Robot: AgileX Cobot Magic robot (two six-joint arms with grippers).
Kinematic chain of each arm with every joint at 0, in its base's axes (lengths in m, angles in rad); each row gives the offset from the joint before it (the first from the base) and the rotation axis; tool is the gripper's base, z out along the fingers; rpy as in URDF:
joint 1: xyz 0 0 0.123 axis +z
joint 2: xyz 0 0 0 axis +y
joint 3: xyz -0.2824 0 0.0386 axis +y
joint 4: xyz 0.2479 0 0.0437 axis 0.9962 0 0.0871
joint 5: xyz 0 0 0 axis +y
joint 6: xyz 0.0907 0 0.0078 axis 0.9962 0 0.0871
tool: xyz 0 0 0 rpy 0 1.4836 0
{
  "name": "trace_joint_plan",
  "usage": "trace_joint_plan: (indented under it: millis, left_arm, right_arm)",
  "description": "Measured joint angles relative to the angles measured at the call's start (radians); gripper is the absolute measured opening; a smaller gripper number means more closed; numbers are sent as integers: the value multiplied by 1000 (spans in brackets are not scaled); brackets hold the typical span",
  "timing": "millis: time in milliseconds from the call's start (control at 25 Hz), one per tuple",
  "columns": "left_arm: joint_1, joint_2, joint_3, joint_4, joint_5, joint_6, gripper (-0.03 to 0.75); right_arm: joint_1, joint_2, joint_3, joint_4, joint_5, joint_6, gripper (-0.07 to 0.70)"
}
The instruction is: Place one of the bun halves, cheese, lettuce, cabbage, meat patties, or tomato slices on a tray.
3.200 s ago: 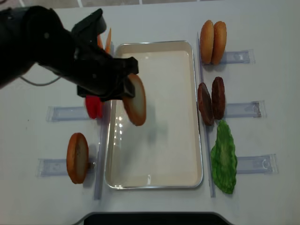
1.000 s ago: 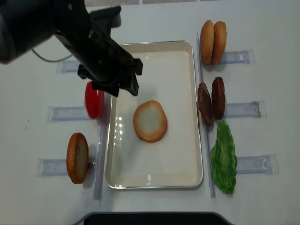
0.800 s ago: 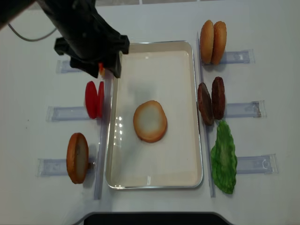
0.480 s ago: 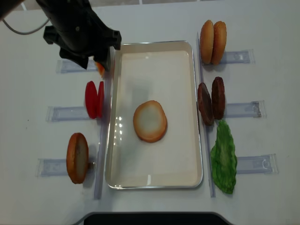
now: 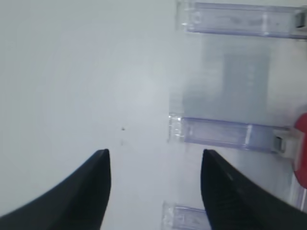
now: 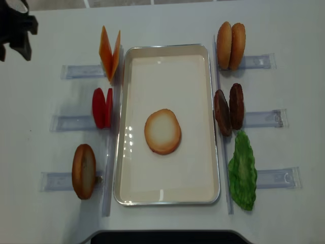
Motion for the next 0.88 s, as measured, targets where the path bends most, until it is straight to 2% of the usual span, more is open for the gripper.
trace_joint_plan:
  millis: [80,160,400,560,760,840,880]
  left_arm:
    - [31,-46,36,-4,0,9,452]
    - [36,-133,117,-7,-7,13,452]
    - [27,-443,530,-91,-40,15,452]
    - [27,-639,756,-130,-68,35,452]
    - [27,-866,908,-175,-93,51,452]
    - [27,-998,939,-220,-124,92,452]
    - [27,-998,939,-220,-124,92,452]
  right_arm:
    - [0,0,0,0,0,0,233]
    - [0,0,0,1,0,0,233]
    - [0,0,0,4,0,0,233]
    - [0,0,0,4,0,0,233]
    - [0,0,0,4,0,0,233]
    - [0,0,0,4,0,0,233]
    - [0,0,0,4,0,0,233]
